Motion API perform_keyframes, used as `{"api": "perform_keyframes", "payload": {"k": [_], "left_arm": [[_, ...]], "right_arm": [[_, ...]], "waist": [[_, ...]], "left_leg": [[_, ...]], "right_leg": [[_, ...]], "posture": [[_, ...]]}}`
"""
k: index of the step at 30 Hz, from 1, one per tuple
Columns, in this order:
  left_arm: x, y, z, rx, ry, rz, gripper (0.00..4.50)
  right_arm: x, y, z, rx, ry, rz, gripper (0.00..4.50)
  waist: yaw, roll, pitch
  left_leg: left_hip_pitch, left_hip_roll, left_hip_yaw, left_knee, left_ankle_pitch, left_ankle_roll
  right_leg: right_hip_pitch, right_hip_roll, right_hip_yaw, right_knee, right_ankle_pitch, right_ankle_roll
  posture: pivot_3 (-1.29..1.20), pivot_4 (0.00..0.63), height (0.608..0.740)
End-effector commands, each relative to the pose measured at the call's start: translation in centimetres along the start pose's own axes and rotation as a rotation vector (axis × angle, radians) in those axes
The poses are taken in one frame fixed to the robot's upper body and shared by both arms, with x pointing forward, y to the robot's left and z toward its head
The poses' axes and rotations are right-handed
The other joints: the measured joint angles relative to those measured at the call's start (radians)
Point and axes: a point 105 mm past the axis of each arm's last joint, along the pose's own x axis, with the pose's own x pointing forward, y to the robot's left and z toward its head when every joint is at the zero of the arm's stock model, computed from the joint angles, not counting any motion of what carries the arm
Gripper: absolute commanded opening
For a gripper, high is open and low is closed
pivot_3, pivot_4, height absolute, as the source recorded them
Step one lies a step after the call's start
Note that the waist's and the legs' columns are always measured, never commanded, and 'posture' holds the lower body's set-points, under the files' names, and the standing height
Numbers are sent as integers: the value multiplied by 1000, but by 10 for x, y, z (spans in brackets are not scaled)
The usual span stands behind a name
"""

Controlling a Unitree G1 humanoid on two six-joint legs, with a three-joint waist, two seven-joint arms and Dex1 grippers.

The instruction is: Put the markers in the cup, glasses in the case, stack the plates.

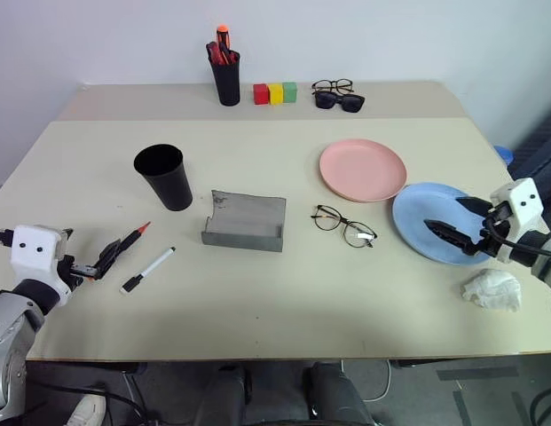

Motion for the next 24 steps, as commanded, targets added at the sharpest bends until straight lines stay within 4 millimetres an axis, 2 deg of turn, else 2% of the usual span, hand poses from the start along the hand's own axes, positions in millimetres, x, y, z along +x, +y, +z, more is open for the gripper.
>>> {"api": "perform_keyframes", "payload": {"k": [1,16,18,24], "left_arm": [[-4,6,12,33,-41,29,4500],[0,3,15,31,-58,48,4500],[3,0,16,37,-59,40,4500],[16,-8,32,47,-83,18,4500]], "right_arm": [[1,-4,15,-26,-50,-8,4457],[18,-5,24,-51,-81,14,4457],[22,-1,26,-56,-89,30,4457],[40,36,53,-80,-176,127,4457]], "waist": [[0,0,0],[0,0,0],[0,0,0],[-1,0,0]], "left_leg": [[0,0,0,0,0,0],[0,0,0,0,0,0],[0,0,0,0,0,0],[0,0,0,0,0,0]], "right_leg": [[0,0,0,0,0,0],[0,0,0,0,0,0],[0,0,0,0,0,0],[-1,0,0,1,0,0]], "posture": [[0,150,740],[0,150,740],[0,150,740],[0,150,740]]}}
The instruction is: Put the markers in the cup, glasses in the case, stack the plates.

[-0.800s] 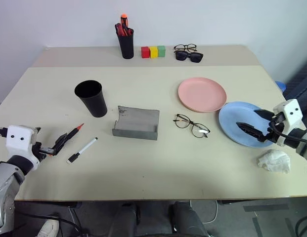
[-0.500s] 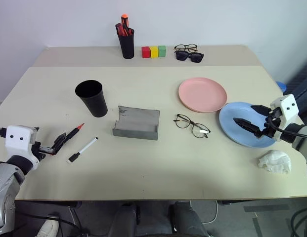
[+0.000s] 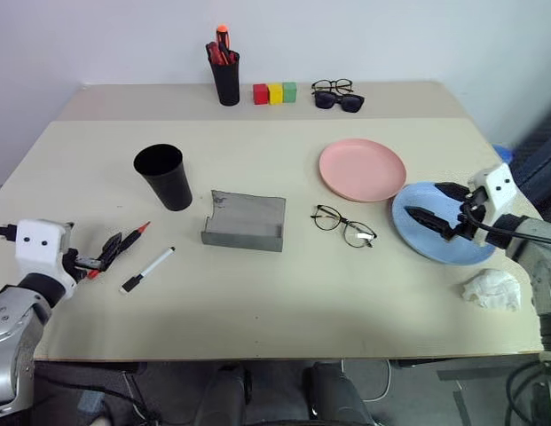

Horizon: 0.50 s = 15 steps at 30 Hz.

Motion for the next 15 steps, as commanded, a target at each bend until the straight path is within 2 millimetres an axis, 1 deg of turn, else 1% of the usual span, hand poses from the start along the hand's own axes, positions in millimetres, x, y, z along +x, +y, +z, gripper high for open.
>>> {"api": "perform_keyframes", "payload": {"k": [1,4,5,6,7,8,10,11,12,13,15], "left_arm": [[6,-3,19,44,-36,-8,4500],[10,-4,23,41,-32,-7,4500],[14,-4,22,10,-8,-8,4500],[19,-5,17,-13,56,-17,4500],[22,-6,12,-27,103,-23,4500],[22,-8,8,-32,163,-42,4500],[21,-6,2,-3,298,-37,4500],[24,-7,4,-8,325,-47,4500],[26,-8,6,-14,337,-53,4500],[27,-8,6,-53,358,-72,4500],[28,-7,2,-131,454,-101,4500]], "right_arm": [[9,21,30,-40,-98,56,4457],[13,36,35,-34,-117,99,4457],[16,51,39,3,-123,169,4457],[18,73,42,21,-121,265,4457],[18,87,44,33,-117,332,4457],[19,103,46,12,-107,383,4457],[21,124,56,-18,-131,431,4457],[21,135,61,-31,-146,464,4457],[21,141,64,-35,-155,484,4457],[21,149,66,-48,-158,499,4457],[20,166,67,-56,-168,550,4457]], "waist": [[1,0,0],[1,0,0],[1,0,0],[3,0,0],[5,0,0],[4,0,0],[-1,0,0],[-3,-1,0],[-2,-1,1],[-2,-1,1],[0,-2,1]], "left_leg": [[0,0,0,0,0,0],[-1,0,0,0,0,0],[-1,0,0,0,0,0],[-1,0,0,0,0,0],[-1,0,-1,0,0,0],[-1,0,-1,0,0,0],[-1,0,-2,0,0,0],[-1,0,-2,0,0,0],[-1,0,-1,0,0,0],[-1,0,-1,0,0,0],[-1,0,-1,0,0,0]], "right_leg": [[0,0,0,0,0,0],[-1,0,0,0,0,0],[-1,0,0,0,0,0],[-1,0,0,0,0,0],[-1,0,0,0,0,0],[-1,1,0,1,0,0],[-1,1,0,2,0,0],[-2,2,0,2,0,0],[-2,2,0,2,0,0],[-2,2,0,2,0,0],[-2,3,-1,2,0,0]], "posture": [[0,150,740],[0,150,740],[0,150,740],[0,150,740],[0,150,740],[0,150,740],[0,150,740],[0,150,740],[0,150,740],[0,150,740],[0,150,740]]}}
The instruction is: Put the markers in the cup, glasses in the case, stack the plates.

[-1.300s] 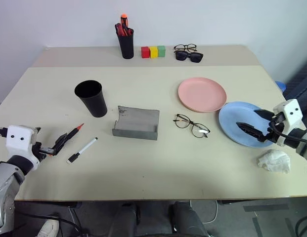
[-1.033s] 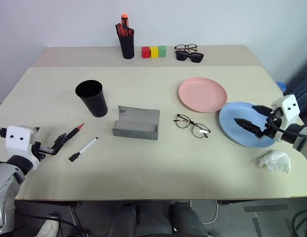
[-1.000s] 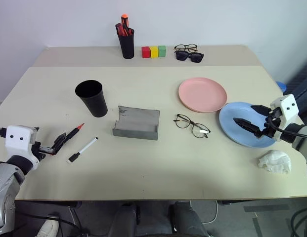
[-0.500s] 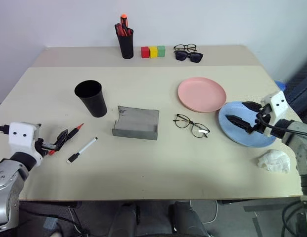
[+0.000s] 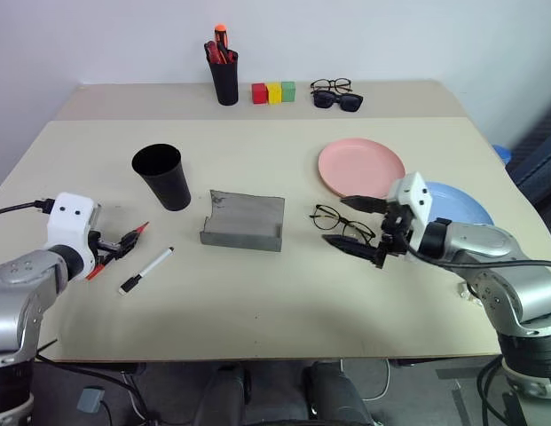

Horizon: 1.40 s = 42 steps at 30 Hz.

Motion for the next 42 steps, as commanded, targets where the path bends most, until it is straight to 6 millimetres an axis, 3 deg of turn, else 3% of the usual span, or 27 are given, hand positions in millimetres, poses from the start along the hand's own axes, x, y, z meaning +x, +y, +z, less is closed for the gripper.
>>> {"api": "perform_keyframes", "payload": {"k": [1,6,13,17,20,27,28,32,35,37,39,42], "left_arm": [[-1,3,-4,-77,141,-49,4500],[5,8,-19,-99,279,-53,4500],[26,12,-27,-123,339,-61,4500],[35,14,-21,-133,333,-66,4500],[40,12,-22,-116,342,-71,3645],[43,15,-25,-118,347,-24,270],[43,19,-24,-125,325,1,23],[39,57,2,-250,92,189,23],[8,108,35,-298,-168,460,23],[-22,126,69,-207,-394,624,23],[-42,114,112,-183,-640,613,23],[-52,71,159,-168,-913,423,23]], "right_arm": [[11,27,14,-39,-46,94,4457],[25,52,13,-42,-47,176,4457],[34,57,7,-33,-54,186,4457],[35,59,6,-31,-57,192,4457],[37,60,6,-25,-67,190,4500],[37,56,7,-20,-73,170,4500],[38,55,7,-21,-74,165,4500],[43,45,10,-33,-95,117,4500],[51,32,23,-60,-170,38,4500],[55,15,41,-50,-264,-57,4500],[58,-6,61,-29,-364,-171,4500],[65,-14,70,-38,-403,-208,4500]], "waist": [[1,0,0],[-2,0,0],[6,-1,1],[5,-1,1],[4,-1,1],[5,0,0],[4,0,0],[3,0,0],[-3,-6,1],[-6,-9,1],[1,-10,1],[31,-11,1]], "left_leg": [[0,0,0,0,0,0],[-1,0,0,0,0,0],[-1,0,0,0,1,-2],[0,0,0,0,2,-2],[-1,0,0,0,2,-2],[0,-1,0,0,2,-2],[0,-1,0,0,3,-2],[0,0,-1,0,4,-1],[-1,1,-1,0,5,-2],[-1,2,-1,-1,5,-4],[-3,2,-1,-1,6,-6],[-6,-1,-3,0,7,-7]], "right_leg": [[0,0,0,0,0,0],[-2,0,0,0,0,0],[-3,0,0,1,0,0],[-2,0,0,2,0,0],[-3,0,0,3,0,0],[-3,0,0,3,0,0],[-3,0,0,4,0,0],[-3,0,0,6,1,-1],[-6,0,0,6,3,-3],[-8,2,0,6,3,-5],[-9,0,0,6,4,-5],[-12,-3,-2,4,5,-3]], "posture": [[0,150,740],[0,150,740],[0,150,740],[0,150,740],[0,150,740],[0,150,740],[0,150,740],[0,150,740],[0,150,740],[0,150,740],[0,150,740],[0,150,740]]}}
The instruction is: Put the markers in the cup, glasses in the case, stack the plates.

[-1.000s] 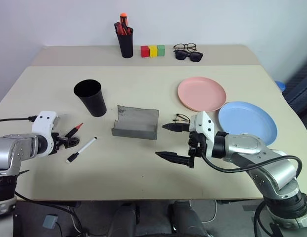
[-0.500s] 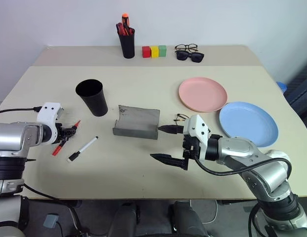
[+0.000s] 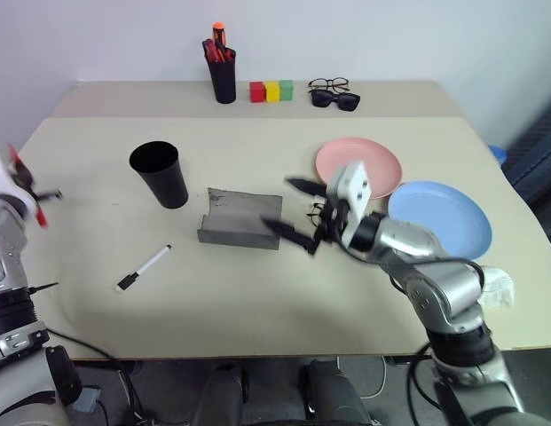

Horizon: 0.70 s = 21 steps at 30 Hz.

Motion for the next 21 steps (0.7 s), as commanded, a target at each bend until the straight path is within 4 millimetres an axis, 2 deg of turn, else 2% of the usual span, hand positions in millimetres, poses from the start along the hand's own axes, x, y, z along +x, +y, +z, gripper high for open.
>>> {"api": "perform_keyframes", "payload": {"k": [1,3,5,7,13,15,21], "left_arm": [[-12,-47,58,-54,-298,-189,23],[-16,-83,69,-45,-370,-287,23],[-18,-109,71,-14,-430,-345,23],[-18,-120,66,-31,-447,-363,23],[-17,-154,32,-70,-401,-444,23],[-18,-160,23,-42,-394,-453,23],[-16,-145,0,-56,-351,-359,23]], "right_arm": [[4,-5,13,-42,-63,-37,4500],[8,-1,10,-38,-64,-23,4500],[10,3,6,-34,-59,-4,4500],[11,6,3,-36,-55,6,4500],[12,16,-3,-26,-47,30,4500],[12,18,-4,-22,-45,33,4500],[8,21,-8,-17,-34,29,4500]], "waist": [[14,-1,-1],[13,-1,-1],[9,-1,-1],[2,-1,-1],[-35,-1,-1],[-41,-1,-1],[-45,-1,-1]], "left_leg": [[0,0,0,0,0,0],[-1,-2,0,0,0,0],[-4,-4,0,0,0,1],[-8,-3,1,1,1,2],[-11,-1,4,0,2,1],[-11,-1,3,1,2,0],[-11,-1,3,1,3,2]], "right_leg": [[0,0,0,-2,1,1],[2,-2,-1,-4,1,1],[2,-1,-1,-3,2,2],[-3,0,-1,-2,2,3],[-12,5,-1,3,3,2],[-12,5,-1,4,3,1],[-11,3,-1,4,4,2]], "posture": [[0,150,740],[0,150,740],[0,150,740],[0,150,740],[0,150,740],[0,150,740],[0,150,740]]}}
